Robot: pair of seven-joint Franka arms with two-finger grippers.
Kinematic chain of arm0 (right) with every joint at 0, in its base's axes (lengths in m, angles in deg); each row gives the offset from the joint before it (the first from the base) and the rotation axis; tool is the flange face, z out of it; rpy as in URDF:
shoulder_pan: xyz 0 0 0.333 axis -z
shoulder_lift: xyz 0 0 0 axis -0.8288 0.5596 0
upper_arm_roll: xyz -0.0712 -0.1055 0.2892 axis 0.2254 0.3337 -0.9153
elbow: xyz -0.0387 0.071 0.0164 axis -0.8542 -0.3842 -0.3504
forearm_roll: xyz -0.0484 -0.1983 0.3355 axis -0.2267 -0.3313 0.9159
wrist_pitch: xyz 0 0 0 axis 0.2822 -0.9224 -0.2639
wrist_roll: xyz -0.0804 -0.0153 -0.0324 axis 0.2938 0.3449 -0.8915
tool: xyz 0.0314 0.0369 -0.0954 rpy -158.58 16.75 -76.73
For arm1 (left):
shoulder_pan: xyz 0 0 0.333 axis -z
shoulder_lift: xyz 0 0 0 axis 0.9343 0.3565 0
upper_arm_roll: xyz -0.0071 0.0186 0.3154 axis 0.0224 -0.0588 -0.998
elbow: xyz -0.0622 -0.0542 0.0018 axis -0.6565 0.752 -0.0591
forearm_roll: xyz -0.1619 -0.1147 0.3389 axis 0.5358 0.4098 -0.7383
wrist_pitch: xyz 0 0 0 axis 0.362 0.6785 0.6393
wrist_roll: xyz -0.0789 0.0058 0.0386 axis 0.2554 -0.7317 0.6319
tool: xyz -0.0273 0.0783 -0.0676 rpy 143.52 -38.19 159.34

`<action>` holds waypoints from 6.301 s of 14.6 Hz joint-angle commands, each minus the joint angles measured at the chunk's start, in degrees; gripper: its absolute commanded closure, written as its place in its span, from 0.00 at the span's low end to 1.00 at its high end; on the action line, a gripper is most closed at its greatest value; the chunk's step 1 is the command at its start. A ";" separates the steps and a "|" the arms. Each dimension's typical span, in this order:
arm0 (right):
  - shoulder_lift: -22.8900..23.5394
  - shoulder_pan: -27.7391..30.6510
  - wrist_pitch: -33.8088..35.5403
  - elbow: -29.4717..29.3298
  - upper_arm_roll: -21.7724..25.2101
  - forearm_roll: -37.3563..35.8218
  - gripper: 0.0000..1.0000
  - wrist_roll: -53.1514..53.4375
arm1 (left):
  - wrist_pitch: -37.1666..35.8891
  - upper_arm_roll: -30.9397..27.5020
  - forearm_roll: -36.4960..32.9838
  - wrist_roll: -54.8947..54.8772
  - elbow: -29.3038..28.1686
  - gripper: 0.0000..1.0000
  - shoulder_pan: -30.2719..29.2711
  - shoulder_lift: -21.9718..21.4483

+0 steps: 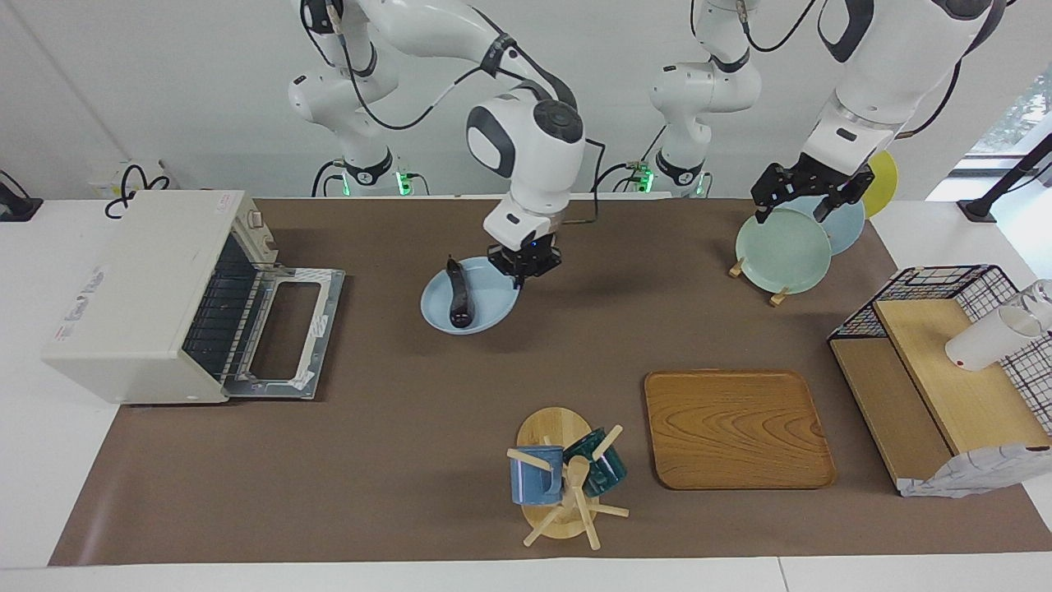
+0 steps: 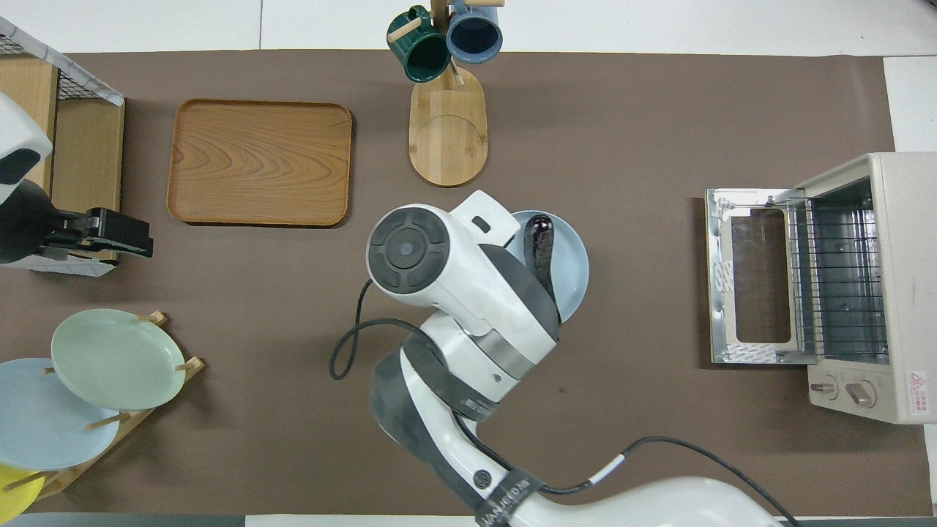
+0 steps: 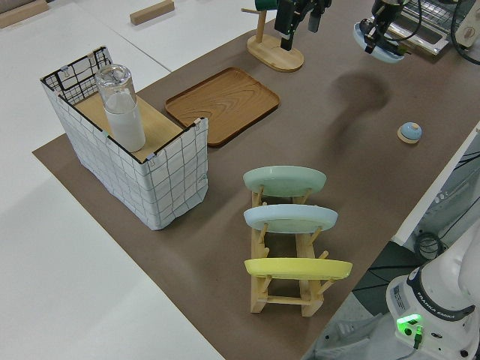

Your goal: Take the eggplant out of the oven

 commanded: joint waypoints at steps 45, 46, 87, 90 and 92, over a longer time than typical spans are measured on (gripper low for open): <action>-18.71 37.08 -5.34 30.63 0.66 -13.84 1.00 -43.45 | 50.04 0.14 5.05 21.99 -13.04 0.00 33.82 26.43; -19.24 37.69 -3.66 29.31 0.66 -13.84 1.00 -45.91 | 50.13 0.14 5.05 21.99 -13.13 0.00 33.91 26.43; -24.60 37.87 21.40 7.85 5.41 8.04 0.00 -49.10 | 34.93 -0.03 4.26 -2.97 10.69 0.00 -0.46 37.42; -24.87 38.58 20.27 8.81 5.58 8.13 0.00 -49.36 | 32.30 -0.12 4.43 -2.97 11.65 0.00 -0.89 36.02; -25.58 38.23 19.56 10.05 5.58 8.04 0.00 -49.36 | 28.53 -0.30 4.78 -2.01 11.13 0.00 -1.07 31.81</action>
